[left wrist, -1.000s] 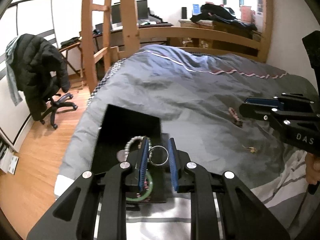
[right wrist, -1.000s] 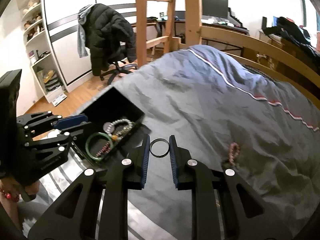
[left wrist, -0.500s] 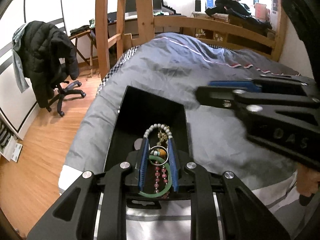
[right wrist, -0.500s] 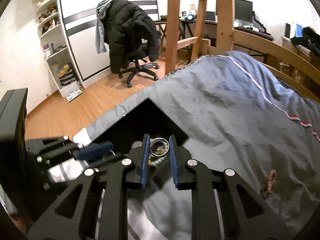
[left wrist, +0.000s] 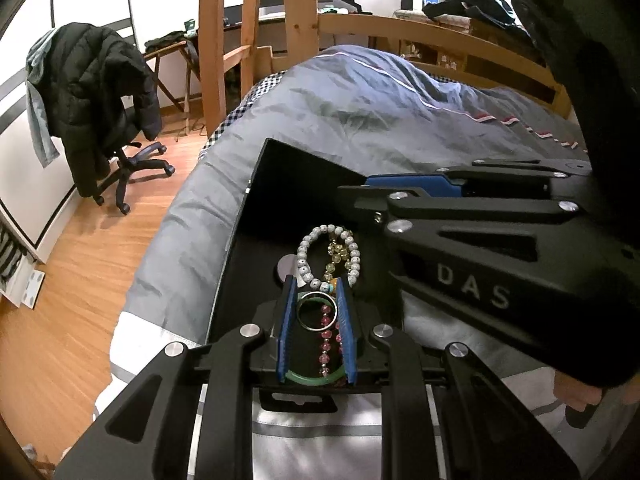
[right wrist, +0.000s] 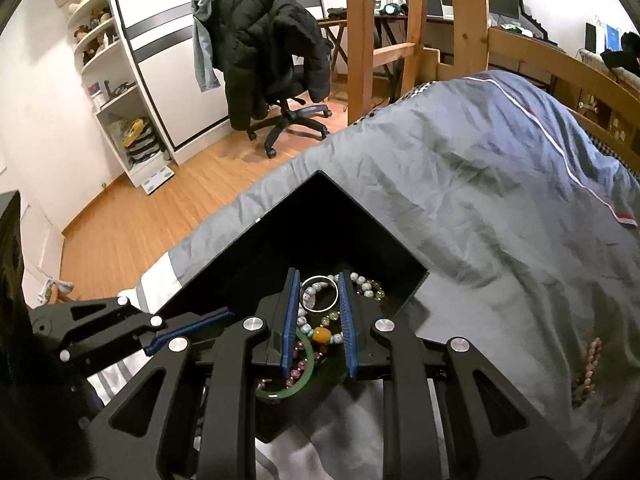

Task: Organize jewelry
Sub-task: 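Open both tools to release the rings into the box, then move the left tool to the pink-and-dark beaded bracelet while the right tool reaches the gold chain pendant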

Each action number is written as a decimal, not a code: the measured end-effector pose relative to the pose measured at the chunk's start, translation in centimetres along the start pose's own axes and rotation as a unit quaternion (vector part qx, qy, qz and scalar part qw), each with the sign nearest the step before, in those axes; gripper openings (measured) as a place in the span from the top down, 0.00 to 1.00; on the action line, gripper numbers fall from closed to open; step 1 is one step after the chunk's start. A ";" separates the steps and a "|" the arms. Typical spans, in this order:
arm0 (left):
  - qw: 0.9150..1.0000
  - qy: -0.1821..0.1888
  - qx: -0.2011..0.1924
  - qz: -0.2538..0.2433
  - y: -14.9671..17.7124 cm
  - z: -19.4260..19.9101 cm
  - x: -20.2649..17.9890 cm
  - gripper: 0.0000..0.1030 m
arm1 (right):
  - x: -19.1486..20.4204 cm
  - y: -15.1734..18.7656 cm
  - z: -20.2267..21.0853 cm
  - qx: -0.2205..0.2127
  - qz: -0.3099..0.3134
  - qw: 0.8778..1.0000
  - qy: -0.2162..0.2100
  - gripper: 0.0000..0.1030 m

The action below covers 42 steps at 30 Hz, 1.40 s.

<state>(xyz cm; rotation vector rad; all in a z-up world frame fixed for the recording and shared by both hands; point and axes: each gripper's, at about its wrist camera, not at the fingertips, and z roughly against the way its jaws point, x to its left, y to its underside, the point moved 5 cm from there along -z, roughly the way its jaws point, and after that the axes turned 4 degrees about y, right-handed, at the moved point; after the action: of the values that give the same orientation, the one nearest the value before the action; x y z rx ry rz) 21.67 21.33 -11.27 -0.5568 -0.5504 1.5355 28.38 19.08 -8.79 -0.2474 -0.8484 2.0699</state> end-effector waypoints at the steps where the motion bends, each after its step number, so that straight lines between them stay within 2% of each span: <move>1: 1.000 -0.001 -0.001 0.002 -0.1 0.0 0.1 0.81 | 0.0 -0.2 -0.1 0.000 -0.002 1.000 -0.002 0.81; 8: 1.000 -0.002 -0.007 0.021 -0.2 0.2 0.8 0.81 | 0.1 -0.5 -0.5 0.009 -0.016 1.000 -0.015 0.80; 9: 1.000 -0.003 -0.007 0.023 -0.2 0.2 0.8 0.76 | 0.0 -0.5 -0.7 0.015 -0.020 1.000 -0.017 0.78; 10: 1.000 -0.005 -0.008 0.024 -0.2 0.2 0.9 0.60 | -0.2 -0.4 -0.9 0.021 -0.025 0.999 -0.018 0.73; 11: 1.000 -0.010 -0.010 0.026 -0.3 0.3 0.9 0.48 | -0.3 -0.5 -1.0 0.023 -0.029 0.999 -0.019 0.56; 12: 0.999 -0.009 -0.020 0.025 -0.4 0.6 0.9 0.38 | -0.5 -0.6 -0.8 0.018 -0.035 0.999 -0.023 0.44; 16: 0.999 -0.008 -0.029 0.021 -0.6 1.0 0.5 0.27 | -1.0 -1.1 -0.3 0.010 -0.051 0.998 -0.026 0.36; 18: 0.999 -0.015 -0.031 0.014 -0.6 0.9 0.3 0.26 | -1.6 -1.4 0.3 0.002 -0.055 0.998 -0.018 0.31; 20: 0.999 -0.024 -0.035 0.016 -0.7 1.0 0.3 0.15 | -2.2 -1.6 1.0 -0.005 -0.057 0.998 -0.009 0.26; 21: 0.999 -0.025 -0.040 0.018 -0.8 1.1 0.4 0.13 | -2.6 -1.7 1.5 -0.011 -0.057 0.998 0.001 0.21; 24: 0.998 -0.018 -0.051 0.030 -1.0 1.6 0.7 0.11 | -3.8 -2.0 3.1 -0.023 -0.060 0.998 0.022 0.16; 34: 0.996 -0.003 -0.085 0.006 -1.5 2.7 -2.3 0.08 | -8.4 -1.2 8.5 -0.043 -0.065 0.993 0.085 0.10; 42: 0.997 0.005 -0.076 -0.027 -1.6 1.8 -5.8 0.07 | -12.9 1.9 12.7 -0.050 -0.087 0.986 0.132 0.06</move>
<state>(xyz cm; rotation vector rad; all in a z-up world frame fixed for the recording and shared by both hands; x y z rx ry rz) 21.91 15.60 -8.73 -0.6614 -0.6735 1.4466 29.18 2.11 -2.15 -0.4749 -0.7828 1.7876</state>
